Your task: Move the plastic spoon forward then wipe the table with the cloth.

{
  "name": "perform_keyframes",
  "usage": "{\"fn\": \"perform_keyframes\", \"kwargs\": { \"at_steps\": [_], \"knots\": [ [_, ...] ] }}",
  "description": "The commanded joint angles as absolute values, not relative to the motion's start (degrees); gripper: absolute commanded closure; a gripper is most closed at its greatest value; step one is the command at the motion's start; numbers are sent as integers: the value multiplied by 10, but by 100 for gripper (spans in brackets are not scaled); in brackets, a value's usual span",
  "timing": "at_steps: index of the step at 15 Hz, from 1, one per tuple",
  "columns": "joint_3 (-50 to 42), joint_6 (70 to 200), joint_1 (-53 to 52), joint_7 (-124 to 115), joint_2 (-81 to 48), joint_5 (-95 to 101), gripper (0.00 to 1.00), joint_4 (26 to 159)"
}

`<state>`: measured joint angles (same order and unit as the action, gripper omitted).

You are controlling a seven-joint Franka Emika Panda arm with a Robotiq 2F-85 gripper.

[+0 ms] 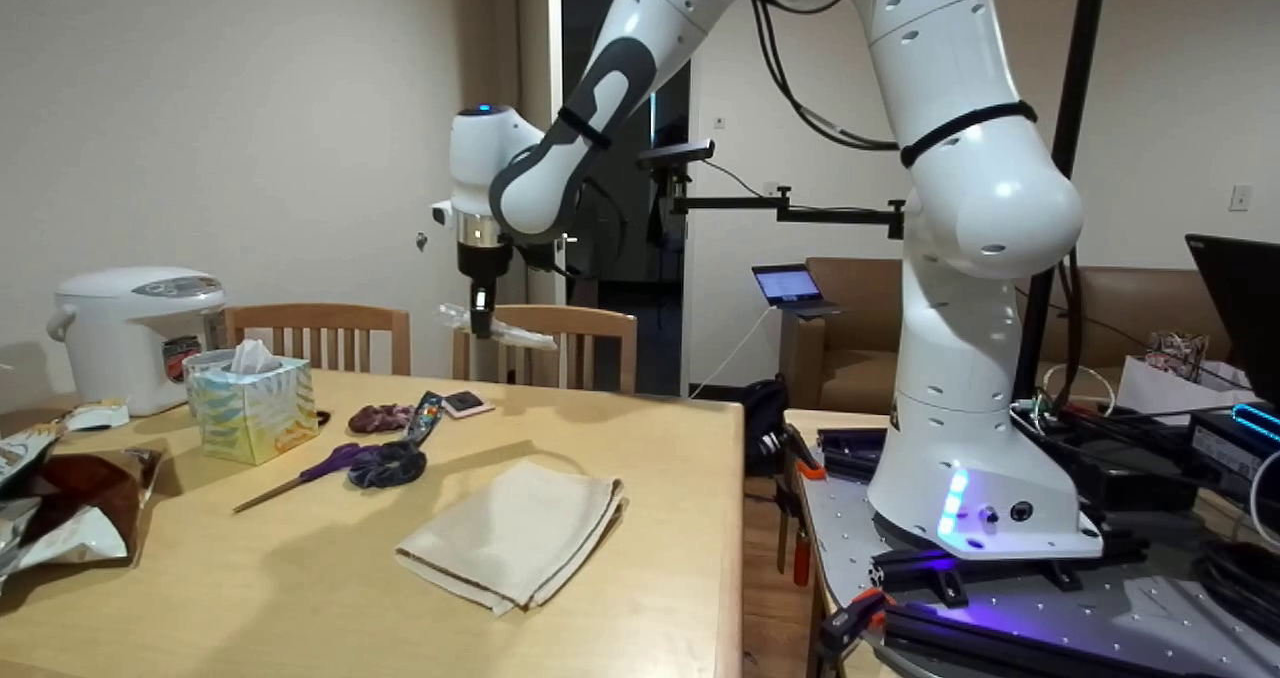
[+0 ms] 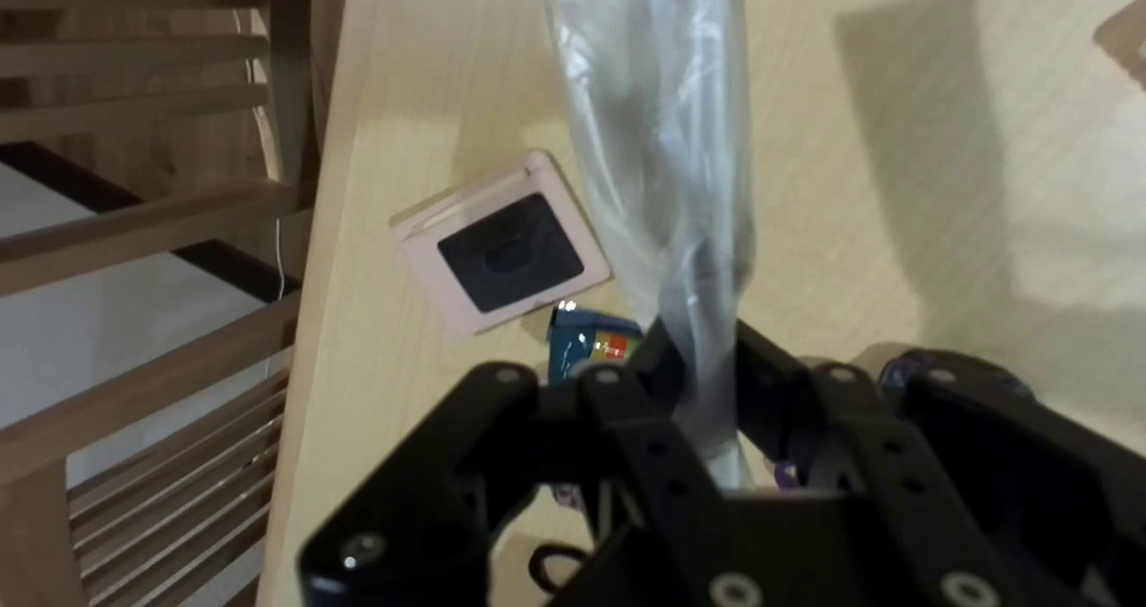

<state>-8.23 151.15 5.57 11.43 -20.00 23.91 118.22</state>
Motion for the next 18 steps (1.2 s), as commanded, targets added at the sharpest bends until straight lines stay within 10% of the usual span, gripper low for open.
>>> {"fn": "perform_keyframes", "kwargs": {
  "at_steps": [1, 18],
  "knots": [
    [-65, 1497, 55, 158, -245, 227, 97, 1091],
    [21, 1288, 66, 518, -510, 172, 97, 675]
  ]
}}
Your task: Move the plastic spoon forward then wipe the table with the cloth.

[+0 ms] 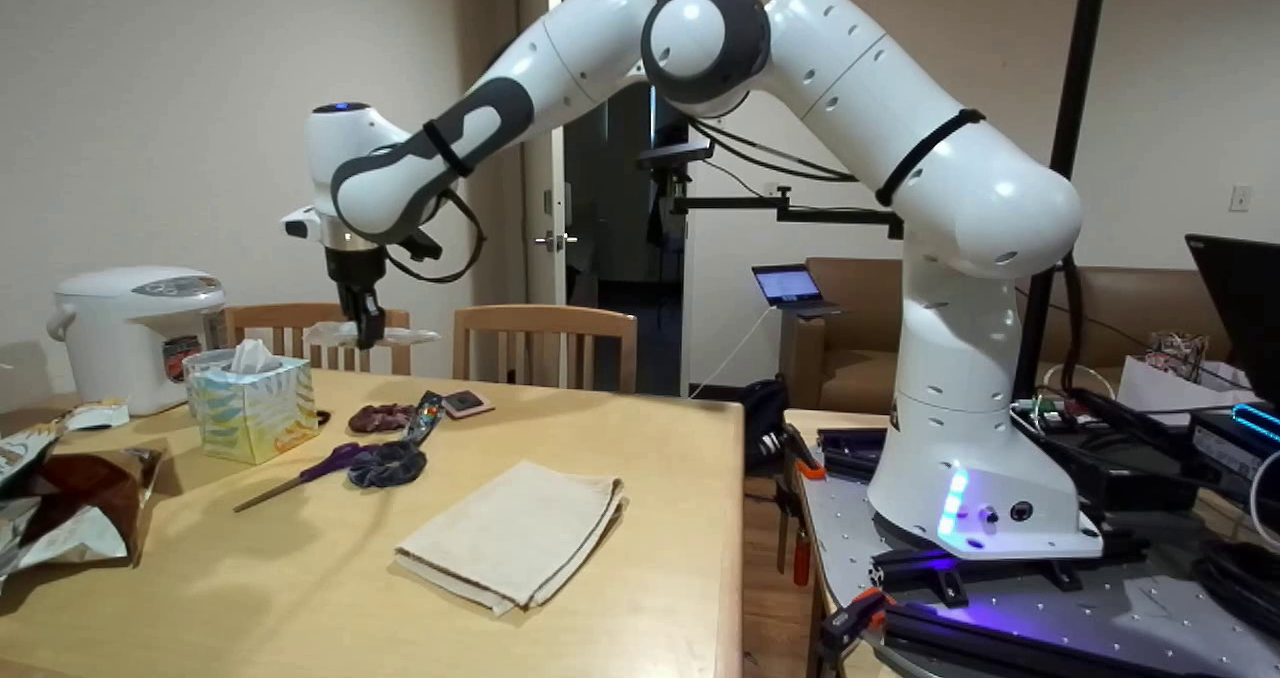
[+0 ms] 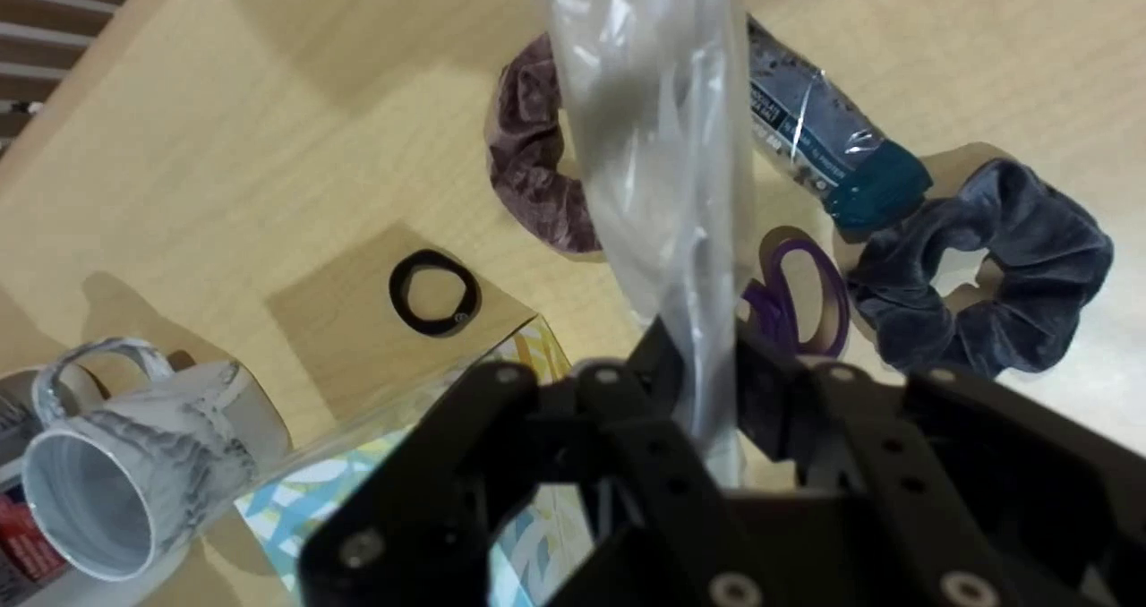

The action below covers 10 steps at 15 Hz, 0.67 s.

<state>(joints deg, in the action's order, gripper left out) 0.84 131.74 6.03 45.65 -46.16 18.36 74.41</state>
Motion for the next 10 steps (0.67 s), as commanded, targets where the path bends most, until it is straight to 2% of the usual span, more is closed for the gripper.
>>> {"fn": "perform_keyframes", "kwargs": {
  "at_steps": [1, 10],
  "knots": [
    [26, 1281, 66, 537, -522, 168, 97, 664],
    [7, 1286, 31, 551, -573, 186, 97, 638]
  ]
}}
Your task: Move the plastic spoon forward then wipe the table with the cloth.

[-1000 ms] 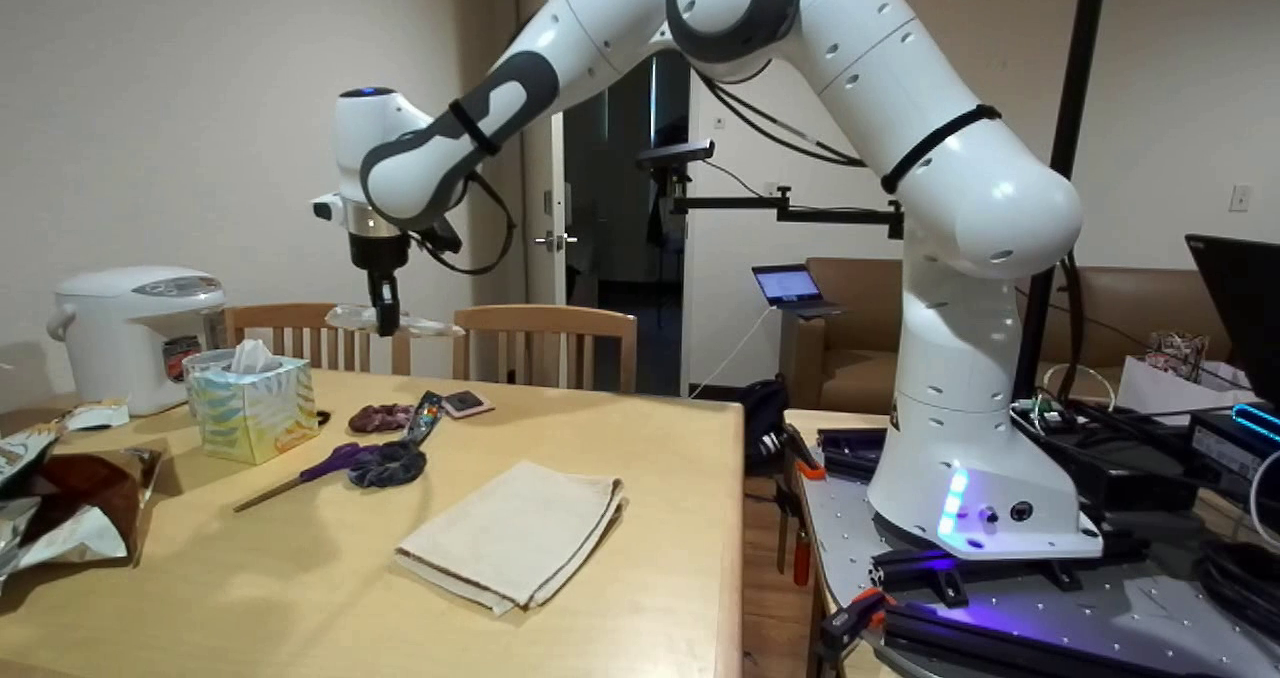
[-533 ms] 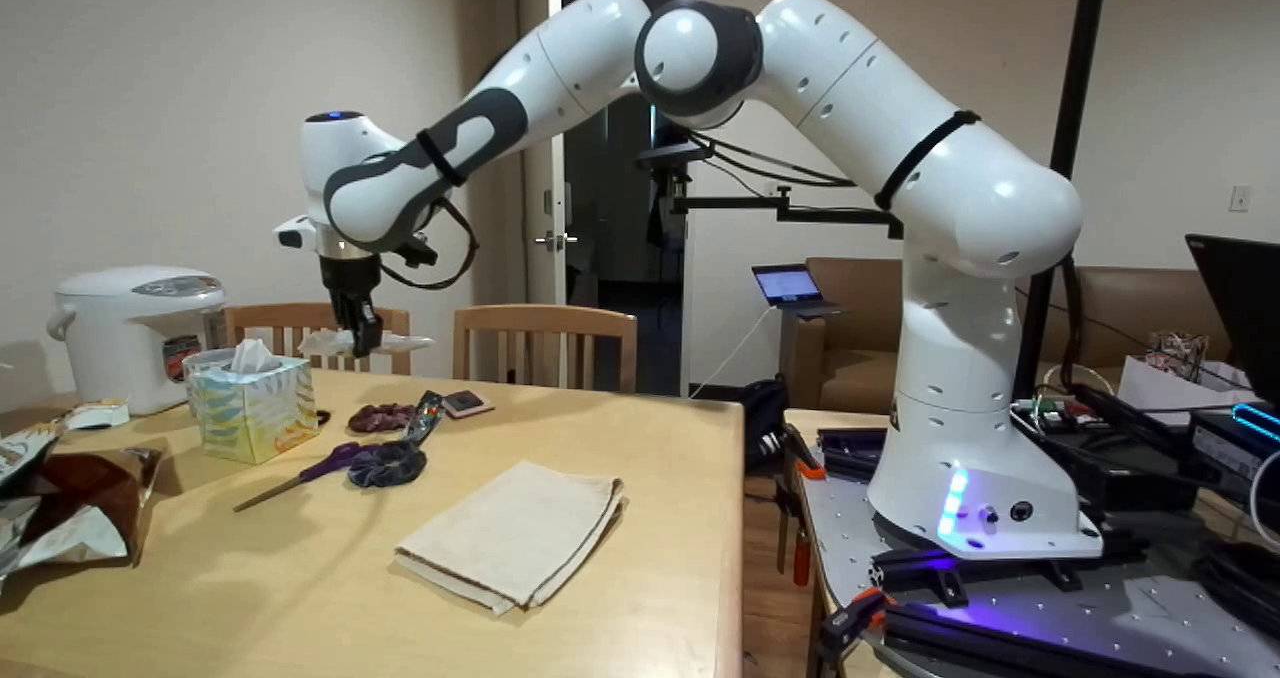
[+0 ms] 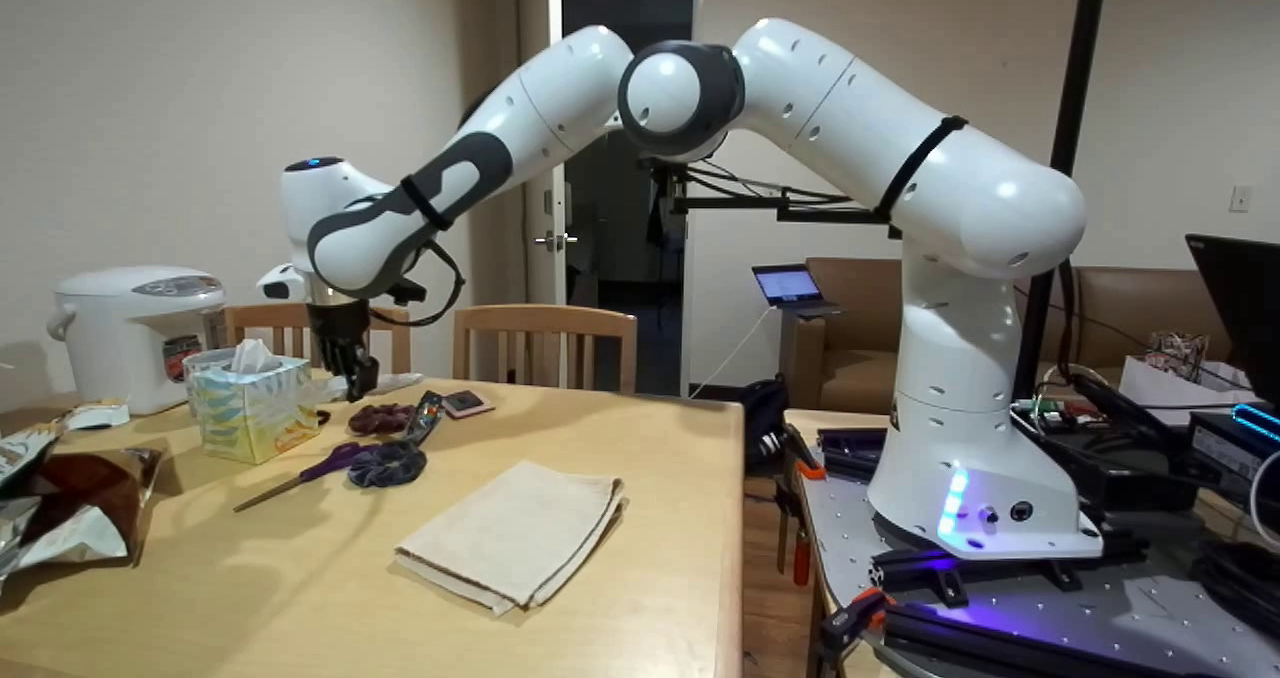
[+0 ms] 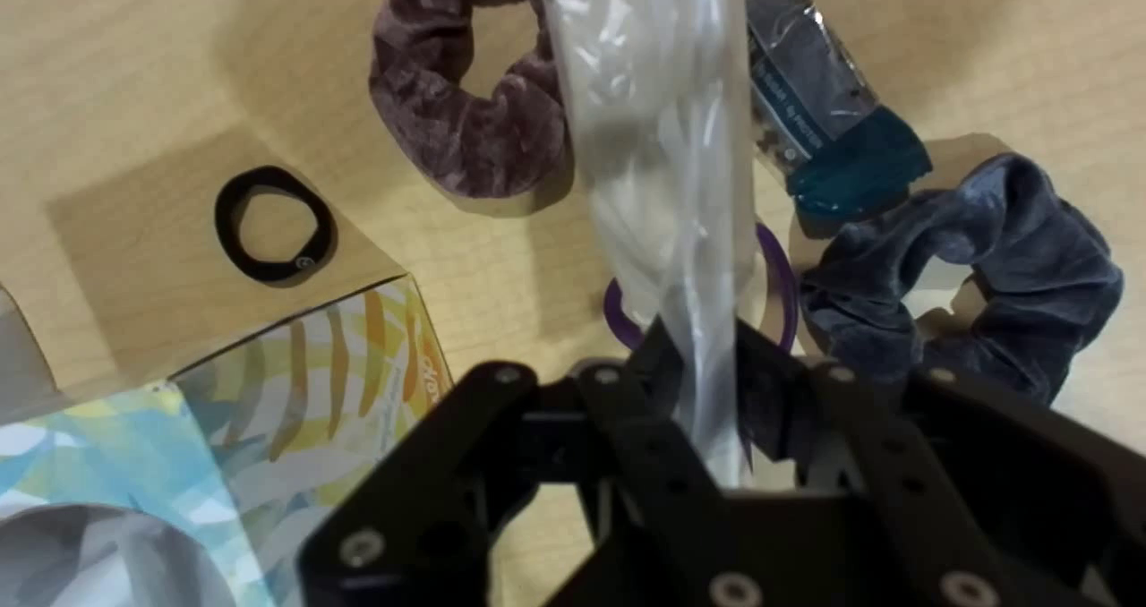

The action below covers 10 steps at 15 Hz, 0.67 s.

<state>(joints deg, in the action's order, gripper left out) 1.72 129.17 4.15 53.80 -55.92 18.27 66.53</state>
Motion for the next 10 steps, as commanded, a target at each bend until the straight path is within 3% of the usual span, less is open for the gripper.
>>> {"fn": "perform_keyframes", "kwargs": {
  "at_steps": [1, 9, 10],
  "knots": [
    [5, 1287, 28, 547, -573, 186, 97, 636],
    [-3, 1251, 30, 541, -593, 172, 97, 593],
    [0, 1246, 33, 547, -594, 170, 63, 590]
  ]
}}
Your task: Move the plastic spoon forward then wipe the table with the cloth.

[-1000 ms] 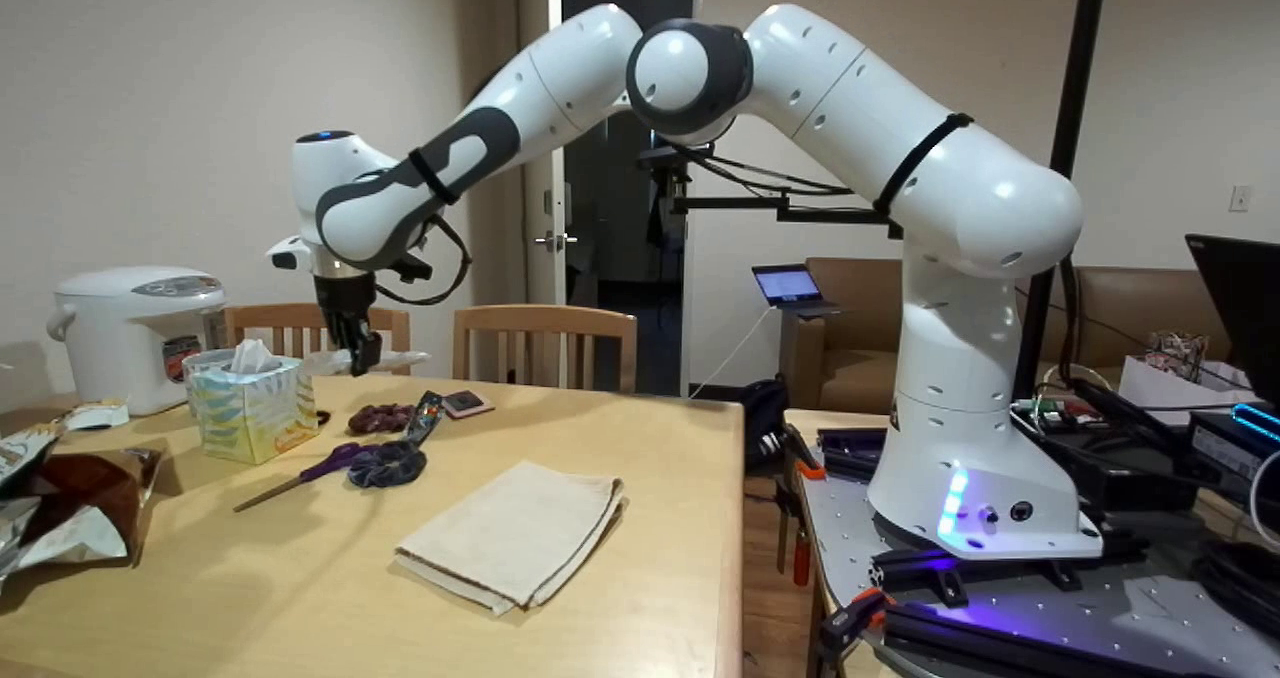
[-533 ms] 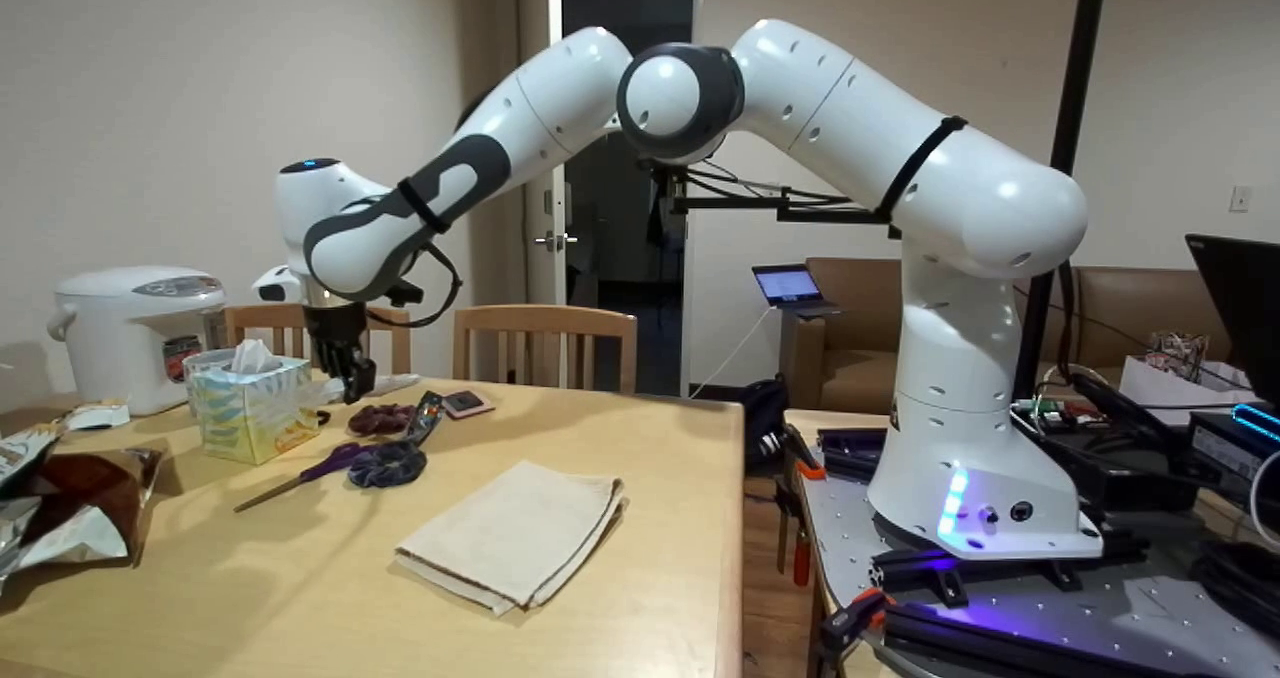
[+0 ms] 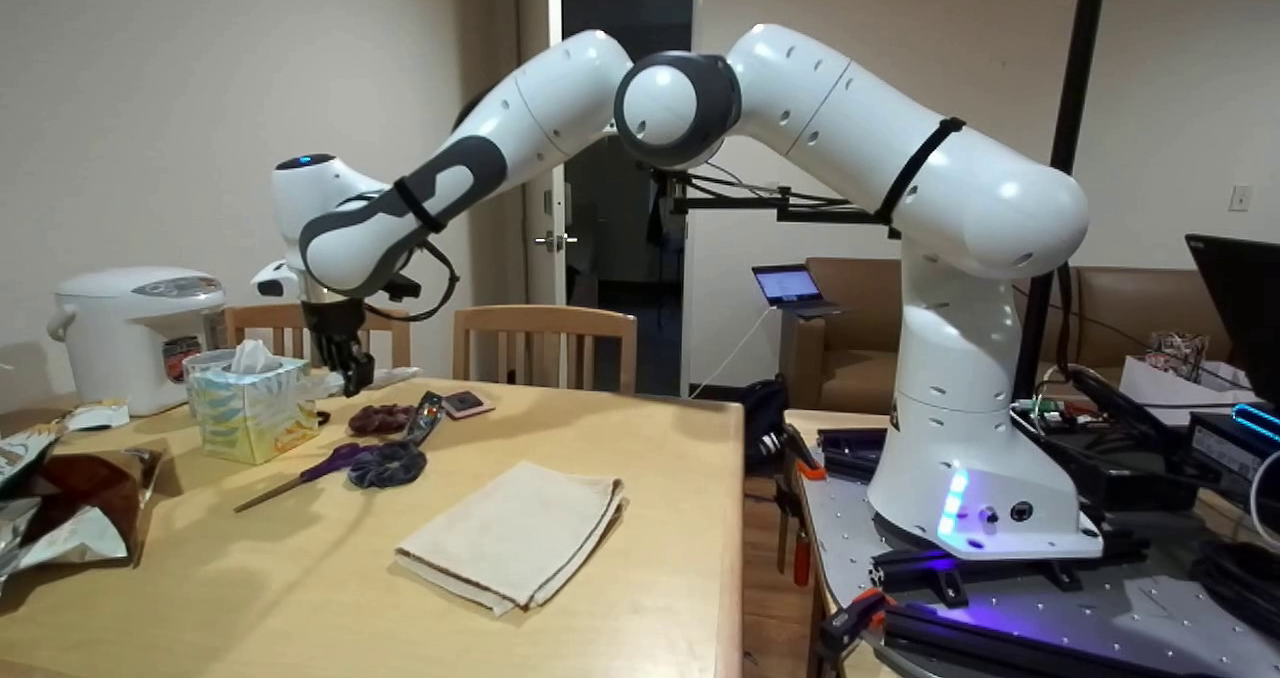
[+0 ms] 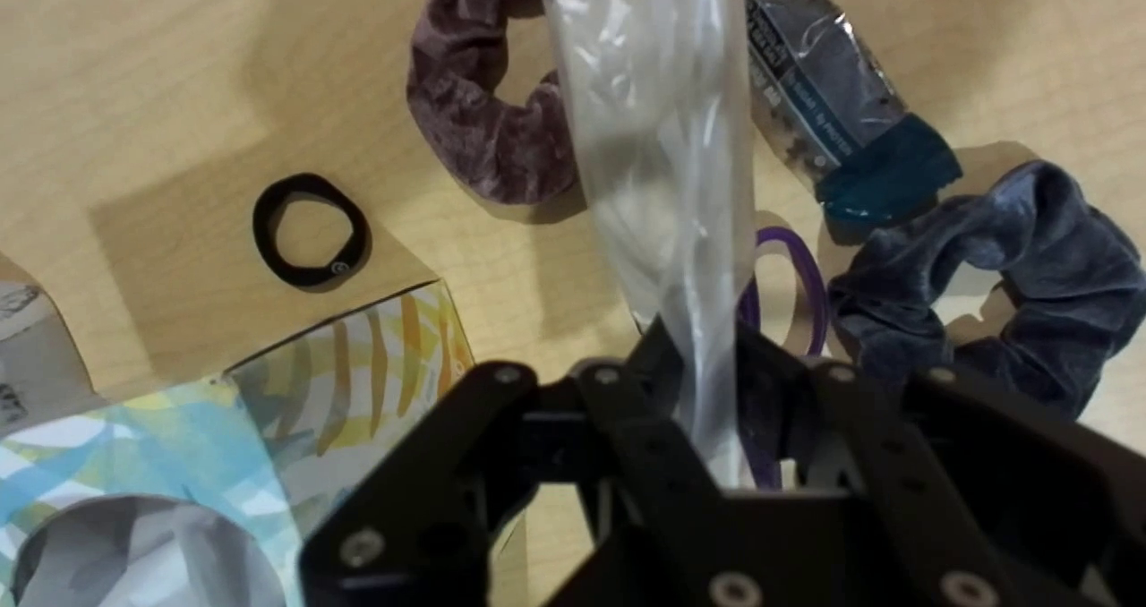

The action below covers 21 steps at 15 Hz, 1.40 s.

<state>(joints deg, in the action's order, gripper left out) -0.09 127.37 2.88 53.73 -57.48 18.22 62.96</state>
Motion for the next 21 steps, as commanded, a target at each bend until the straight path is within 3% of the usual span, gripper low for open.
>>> {"fn": "perform_keyframes", "kwargs": {
  "at_steps": [1, 11, 21],
  "knots": [
    [0, 1241, 33, 546, -596, 169, 61, 586],
    [-8, 1248, 34, 516, -584, 169, 0, 592],
    [-69, 1292, 12, 191, -532, 184, 0, 662]
  ]
}}
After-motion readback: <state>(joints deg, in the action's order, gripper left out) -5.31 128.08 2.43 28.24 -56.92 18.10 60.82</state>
